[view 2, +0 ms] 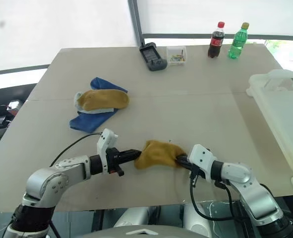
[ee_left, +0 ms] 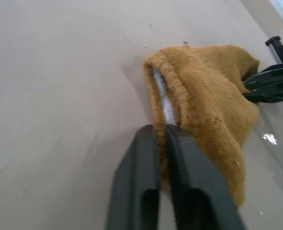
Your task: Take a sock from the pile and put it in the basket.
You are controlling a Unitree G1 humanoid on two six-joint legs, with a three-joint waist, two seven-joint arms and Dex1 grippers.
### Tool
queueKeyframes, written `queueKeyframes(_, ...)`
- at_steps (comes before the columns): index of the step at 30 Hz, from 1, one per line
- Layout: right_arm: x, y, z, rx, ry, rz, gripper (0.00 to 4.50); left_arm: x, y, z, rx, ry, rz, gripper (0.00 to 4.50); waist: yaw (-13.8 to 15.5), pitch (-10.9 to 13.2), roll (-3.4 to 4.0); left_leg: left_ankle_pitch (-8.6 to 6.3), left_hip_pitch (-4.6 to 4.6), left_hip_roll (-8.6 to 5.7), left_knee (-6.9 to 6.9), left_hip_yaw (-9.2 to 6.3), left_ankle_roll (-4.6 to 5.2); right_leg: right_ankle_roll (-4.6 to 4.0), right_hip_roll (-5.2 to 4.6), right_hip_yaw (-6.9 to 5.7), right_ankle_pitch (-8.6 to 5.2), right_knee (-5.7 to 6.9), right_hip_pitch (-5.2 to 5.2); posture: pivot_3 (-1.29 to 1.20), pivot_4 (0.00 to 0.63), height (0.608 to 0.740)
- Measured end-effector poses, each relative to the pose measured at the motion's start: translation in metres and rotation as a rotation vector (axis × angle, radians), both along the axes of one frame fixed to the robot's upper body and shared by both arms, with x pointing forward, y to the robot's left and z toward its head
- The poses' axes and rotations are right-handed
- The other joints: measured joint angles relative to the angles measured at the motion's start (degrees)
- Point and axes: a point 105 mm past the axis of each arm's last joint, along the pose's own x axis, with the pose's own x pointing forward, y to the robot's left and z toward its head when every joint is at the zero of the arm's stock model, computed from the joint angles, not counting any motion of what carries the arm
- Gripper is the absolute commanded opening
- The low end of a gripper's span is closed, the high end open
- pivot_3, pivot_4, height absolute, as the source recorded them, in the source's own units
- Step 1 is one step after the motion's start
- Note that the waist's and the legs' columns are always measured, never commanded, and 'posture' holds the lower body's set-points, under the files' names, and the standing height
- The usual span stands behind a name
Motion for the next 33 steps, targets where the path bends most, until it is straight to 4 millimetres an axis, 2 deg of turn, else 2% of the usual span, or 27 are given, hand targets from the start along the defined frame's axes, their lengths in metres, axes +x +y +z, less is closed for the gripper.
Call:
queueKeyframes(1, 0.000, 0.001, 0.000, 0.001, -0.001, 0.000, 0.00, 0.001, 0.003, 0.001, 0.024, -0.033, -0.005, 2.15, 0.0, 0.0, 0.01, 0.00, 0.01, 0.00, 0.00, 0.00, 0.00, 0.00, 0.00, 0.01, 0.00, 0.01, 0.00, 0.00, 0.150, 0.740)
queueKeyframes(2, 0.000, 0.002, 0.000, 0.003, -0.001, 0.002, 0.00, -0.001, 0.007, 0.001, 0.057, -0.078, -0.023, 2.47, -0.2, 0.0, 0.02, 0.00, 0.02, 0.00, -0.02, 0.01, 0.00, 0.00, 0.00, 0.03, 0.00, 0.01, 0.00, 0.00, 0.150, 0.740)
queueKeyframes(8, 0.001, 0.003, 0.000, 0.002, -0.005, -0.001, 0.00, -0.009, 0.015, -0.003, 0.196, -0.230, -0.131, 2.47, 0.0, 0.1, 0.08, -0.01, 0.00, 0.01, -0.06, 0.02, 0.00, -0.01, -0.01, 0.02, -0.01, -0.04, 0.00, 0.00, 0.150, 0.740)
queueKeyframes(15, 0.002, 0.002, 0.000, -0.003, -0.004, -0.004, 0.00, -0.007, 0.009, -0.011, 0.273, -0.306, -0.188, 2.47, 0.1, 0.0, 0.13, -0.02, 0.04, 0.00, -0.06, 0.01, 0.03, 0.00, -0.02, 0.00, 0.00, -0.08, 0.04, 0.00, 0.150, 0.740)
queueKeyframes(18, 0.001, 0.002, 0.000, -0.003, -0.003, -0.005, 0.00, -0.005, 0.006, -0.013, 0.292, -0.328, -0.201, 1.76, 0.3, 0.0, 0.20, -0.02, 0.06, 0.00, -0.04, 0.00, 0.04, 0.00, -0.03, -0.02, 0.00, -0.08, 0.06, 0.00, 0.150, 0.740)
queueKeyframes(22, 0.001, 0.002, -0.001, -0.004, -0.002, -0.004, 0.00, -0.004, 0.000, -0.015, 0.293, -0.354, -0.230, 0.08, 0.2, -0.1, 0.23, -0.02, 0.06, 0.00, -0.04, 0.01, 0.04, 0.01, -0.03, -0.01, 0.00, -0.10, 0.06, 0.00, 0.150, 0.740)
queueKeyframes(25, 0.001, 0.002, -0.001, -0.004, -0.002, -0.004, 0.00, -0.005, -0.002, -0.017, 0.261, -0.346, -0.226, 0.04, 0.3, -0.1, 0.25, -0.02, 0.05, 0.00, -0.04, 0.00, 0.05, 0.01, -0.03, -0.02, 0.00, -0.11, 0.06, 0.00, 0.150, 0.740)
queueKeyframes(28, 0.001, 0.002, -0.001, -0.004, -0.002, -0.003, 0.00, -0.005, -0.003, -0.019, 0.152, -0.273, -0.162, 0.04, 0.3, -0.1, 0.25, -0.02, 0.05, 0.00, -0.04, -0.02, 0.06, 0.01, -0.03, -0.05, 0.00, -0.11, 0.06, 0.00, 0.150, 0.740)
queueKeyframes(31, 0.002, 0.004, 0.000, -0.004, -0.006, 0.004, 0.00, -0.003, 0.002, -0.013, -0.008, -0.158, -0.080, 0.04, 0.1, -0.1, 0.24, -0.02, 0.03, 0.00, -0.04, -0.03, 0.07, 0.02, -0.01, -0.06, 0.00, -0.10, 0.03, 0.00, 0.150, 0.740)
queueKeyframes(33, 0.002, 0.007, 0.001, -0.005, -0.016, 0.023, 0.00, -0.004, 0.011, -0.006, -0.170, -0.024, -0.006, 0.04, -0.1, 0.1, 0.08, 0.04, -0.05, 0.01, -0.03, -0.05, 0.15, 0.02, 0.02, -0.07, 0.00, -0.06, -0.06, 0.00, 0.150, 0.740)
